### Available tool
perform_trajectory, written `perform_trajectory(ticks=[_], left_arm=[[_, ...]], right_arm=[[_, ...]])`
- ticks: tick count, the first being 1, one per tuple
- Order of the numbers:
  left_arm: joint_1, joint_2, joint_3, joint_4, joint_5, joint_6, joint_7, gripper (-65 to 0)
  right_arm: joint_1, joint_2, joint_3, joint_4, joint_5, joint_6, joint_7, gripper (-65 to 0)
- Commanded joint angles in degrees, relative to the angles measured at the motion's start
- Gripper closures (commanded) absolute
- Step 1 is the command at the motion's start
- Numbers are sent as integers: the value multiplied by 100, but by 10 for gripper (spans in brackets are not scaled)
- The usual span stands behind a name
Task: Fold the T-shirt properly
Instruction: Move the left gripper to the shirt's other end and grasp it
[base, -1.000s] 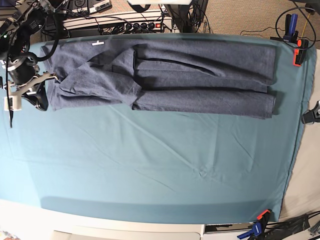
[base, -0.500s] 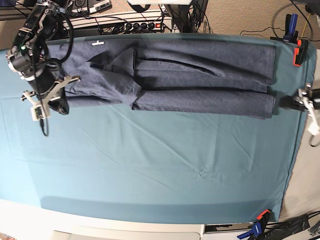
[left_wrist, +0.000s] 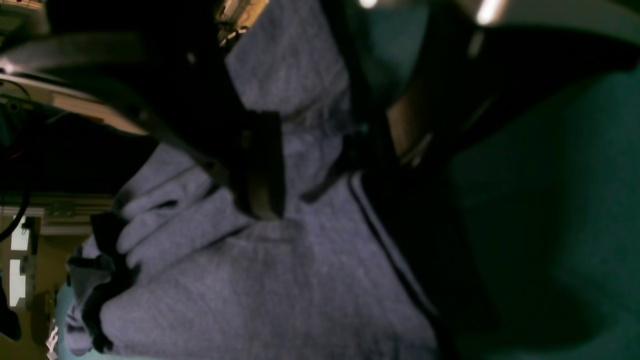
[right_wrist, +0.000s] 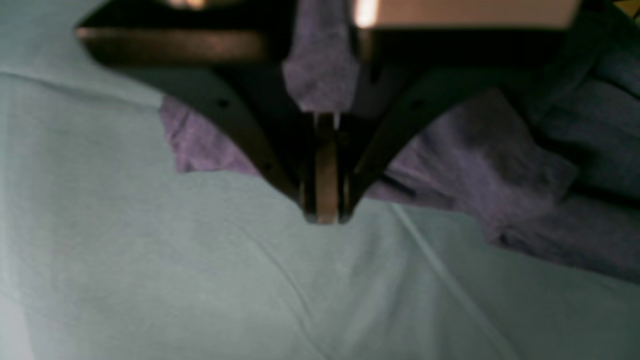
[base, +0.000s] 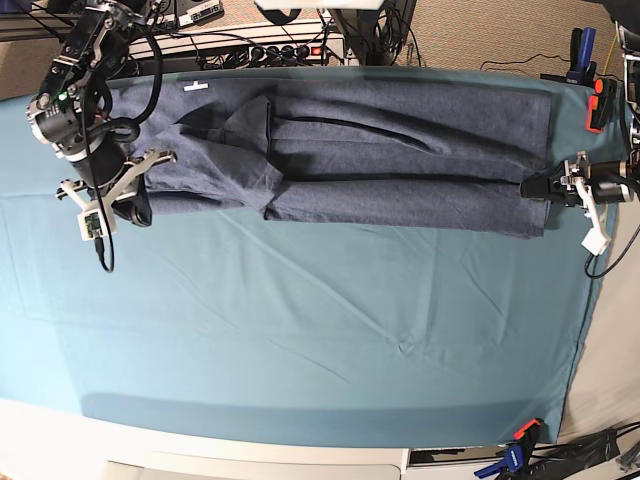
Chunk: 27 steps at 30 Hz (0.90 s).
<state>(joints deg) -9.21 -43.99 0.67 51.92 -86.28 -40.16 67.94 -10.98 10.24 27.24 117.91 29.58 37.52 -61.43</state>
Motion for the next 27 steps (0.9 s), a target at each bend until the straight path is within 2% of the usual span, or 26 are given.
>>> perform_trajectory(ticks=[1,12,27], left_arm=[[7,-114,-11,39,128,16,175,-282],[225,-109,-9,42,128,16,269,-282],[289,111,-9,76,128,16,258,-282]], right_arm=[[52,72,17,96,79,-7,170,0],[50,72,17,96,85,-7,173,0],[50,70,17,96,103,-7,186,0]])
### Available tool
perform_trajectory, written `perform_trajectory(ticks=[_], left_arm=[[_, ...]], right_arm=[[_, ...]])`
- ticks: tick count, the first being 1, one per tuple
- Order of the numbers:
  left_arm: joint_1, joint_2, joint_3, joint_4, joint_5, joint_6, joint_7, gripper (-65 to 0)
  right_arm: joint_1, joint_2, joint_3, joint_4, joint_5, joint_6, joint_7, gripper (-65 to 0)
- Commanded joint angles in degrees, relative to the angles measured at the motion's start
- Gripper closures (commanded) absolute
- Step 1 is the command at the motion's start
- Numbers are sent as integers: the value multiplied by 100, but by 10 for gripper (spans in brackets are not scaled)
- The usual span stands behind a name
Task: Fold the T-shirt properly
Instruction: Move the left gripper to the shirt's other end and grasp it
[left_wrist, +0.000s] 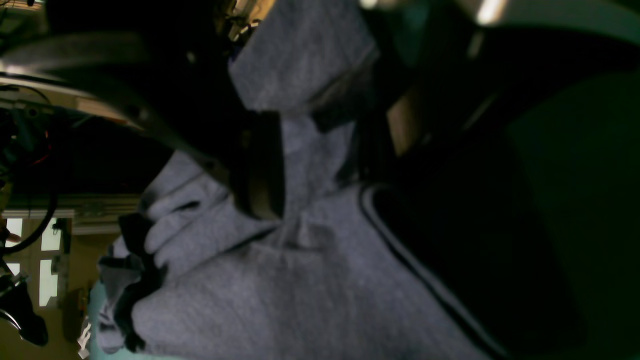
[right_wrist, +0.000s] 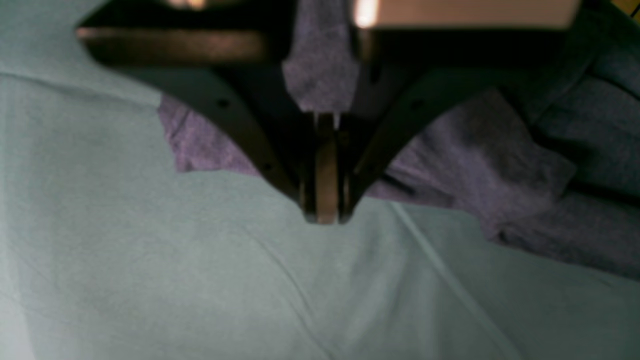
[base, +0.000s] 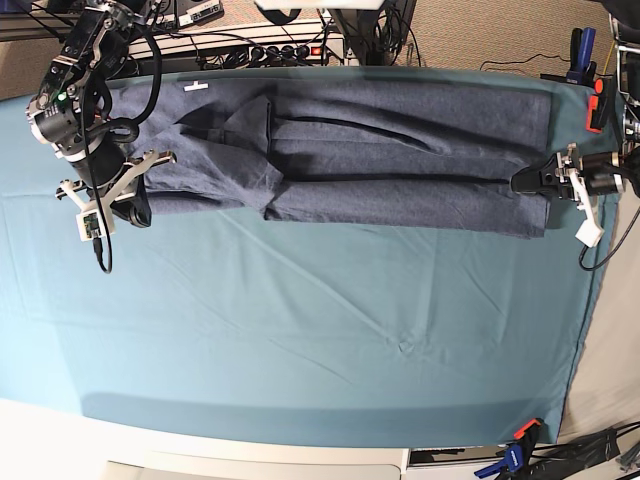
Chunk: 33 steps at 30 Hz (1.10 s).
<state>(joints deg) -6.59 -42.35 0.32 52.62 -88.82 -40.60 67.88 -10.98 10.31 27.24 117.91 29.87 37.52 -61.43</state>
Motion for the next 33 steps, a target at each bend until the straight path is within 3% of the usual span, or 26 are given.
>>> perform_trajectory(ticks=[1,19,33], left_arm=[[26,-48,26,7,382,60,267,-282],[289,-153,26,4,382,60,275,-282],[369,15,26,7,382,60,111,-281]], right_arm=[[50,63,17,96,74,-7,186,0],[50,63,17,96,74,-7,186,0],[52,63,17,96,267,-4,188,0]])
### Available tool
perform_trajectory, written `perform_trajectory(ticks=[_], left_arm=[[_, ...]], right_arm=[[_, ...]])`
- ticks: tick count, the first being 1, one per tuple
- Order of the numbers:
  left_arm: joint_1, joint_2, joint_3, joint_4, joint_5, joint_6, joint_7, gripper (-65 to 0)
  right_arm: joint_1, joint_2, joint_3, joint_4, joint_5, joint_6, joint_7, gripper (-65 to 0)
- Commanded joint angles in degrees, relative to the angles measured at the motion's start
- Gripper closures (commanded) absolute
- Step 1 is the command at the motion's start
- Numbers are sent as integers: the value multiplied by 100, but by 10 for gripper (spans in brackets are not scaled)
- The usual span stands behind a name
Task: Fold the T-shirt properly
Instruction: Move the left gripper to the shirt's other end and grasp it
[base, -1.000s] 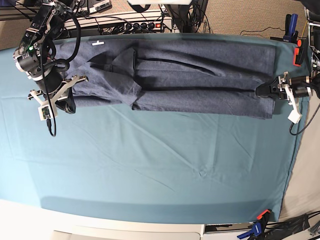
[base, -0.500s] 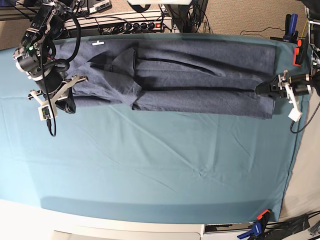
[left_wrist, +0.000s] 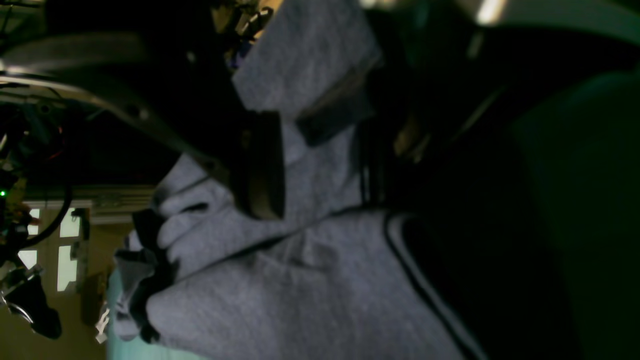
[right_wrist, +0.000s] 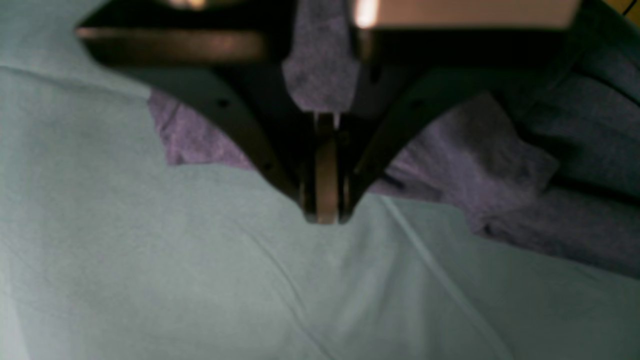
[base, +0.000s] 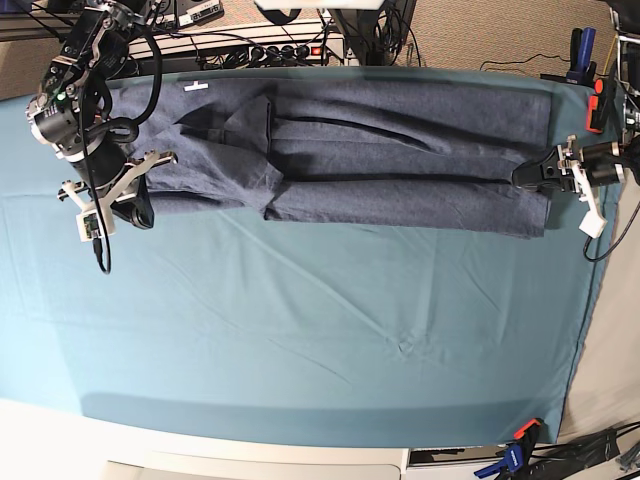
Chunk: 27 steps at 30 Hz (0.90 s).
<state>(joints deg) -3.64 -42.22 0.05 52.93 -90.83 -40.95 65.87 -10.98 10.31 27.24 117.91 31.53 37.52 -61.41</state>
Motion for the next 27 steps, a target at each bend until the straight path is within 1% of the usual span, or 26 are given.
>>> perform_trajectory(ticks=[1,4,11,12,14,16,17,18,27], left_arm=[[74,39,52,-24,583,95,313,-281],[74,111,52,-24,583,95,315,-281],[46,109,52,-24,583,95,310,-275],[46,109,52,-24,583,95,310,-258],[46,109,52,-24,583,95,269,-198],[46,109,52,-24,583,95,195,-98],[46,111,52,-24,583,95,179,-30],[44,109,52,-24,583,95,179,0],[44,111,52,-22,583,95,188,0]], right_arm=[[52,63,17,96,101,-7,186,0],[52,66,17,96,98,-4,184,0],[52,63,17,92,98,-4,181,0],[52,63,17,92,98,-7,179,0],[50,63,17,92,98,-7,179,0],[50,66,17,92,98,-7,179,0],[52,63,17,92,98,-7,179,0],[50,66,17,92,98,-4,179,0],[52,63,17,92,96,-7,179,0]])
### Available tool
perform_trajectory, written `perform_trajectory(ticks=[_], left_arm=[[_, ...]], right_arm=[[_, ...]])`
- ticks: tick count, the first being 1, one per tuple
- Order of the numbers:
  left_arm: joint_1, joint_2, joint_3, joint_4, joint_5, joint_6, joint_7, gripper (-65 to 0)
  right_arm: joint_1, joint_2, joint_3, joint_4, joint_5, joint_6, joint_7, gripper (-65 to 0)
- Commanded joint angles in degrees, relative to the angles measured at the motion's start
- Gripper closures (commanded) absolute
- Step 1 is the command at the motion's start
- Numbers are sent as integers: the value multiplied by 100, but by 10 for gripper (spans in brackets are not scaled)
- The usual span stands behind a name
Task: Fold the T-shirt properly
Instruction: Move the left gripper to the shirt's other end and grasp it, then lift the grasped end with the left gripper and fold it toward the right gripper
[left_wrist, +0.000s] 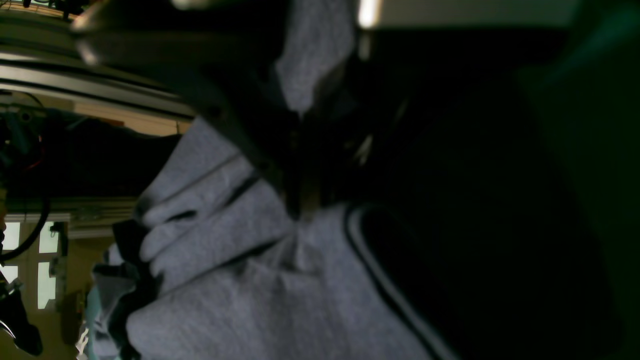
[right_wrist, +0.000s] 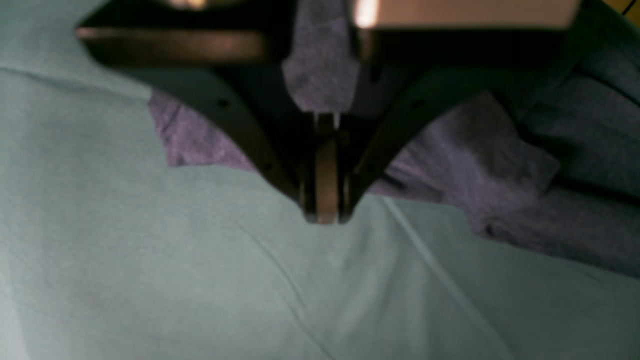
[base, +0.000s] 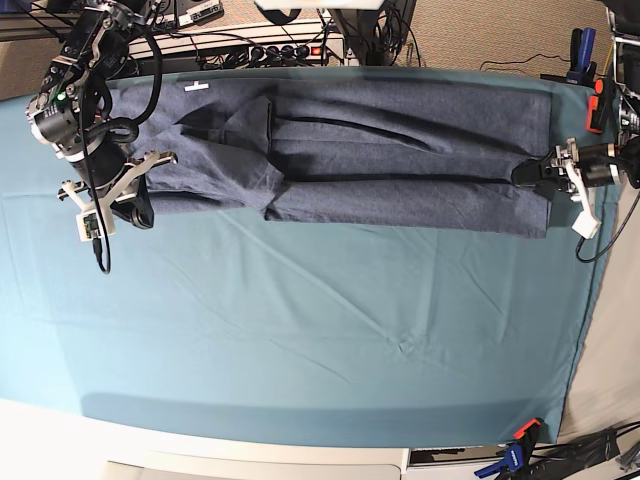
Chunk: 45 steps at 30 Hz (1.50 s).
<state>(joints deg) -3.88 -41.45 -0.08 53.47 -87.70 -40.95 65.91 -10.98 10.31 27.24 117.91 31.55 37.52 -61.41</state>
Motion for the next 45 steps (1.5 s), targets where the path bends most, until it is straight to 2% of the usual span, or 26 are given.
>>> perform_trajectory(ticks=[1,6,11,20,29,33,36,41,45], left_arm=[[70,35,66,-55,270,95,208,0],[72,31,66,326,270,95,581,0],[103,33,66,861,270,95,623,0],[103,35,66,1580,270,95,603,0],[103,33,66,2463,270,95,470,0],[103,35,66,3005,476,95,385,0],[105,37,66,3401,811,95,208,0],[105,92,66,3908,1078,95,52,0],[105,315,68,4068,1113,95,9,0]], right_arm=[[50,63,17,92,90,-7,177,0],[52,66,20,92,-103,-7,184,0],[52,66,24,92,-487,-35,190,0],[50,66,24,92,-1108,-667,297,0],[48,63,24,92,-1237,-756,295,0],[48,63,44,92,-1718,-857,299,0],[48,63,275,90,-2006,-1156,319,0],[50,66,1110,90,-2004,-1342,343,0],[50,72,1808,90,-1998,-1453,358,0]])
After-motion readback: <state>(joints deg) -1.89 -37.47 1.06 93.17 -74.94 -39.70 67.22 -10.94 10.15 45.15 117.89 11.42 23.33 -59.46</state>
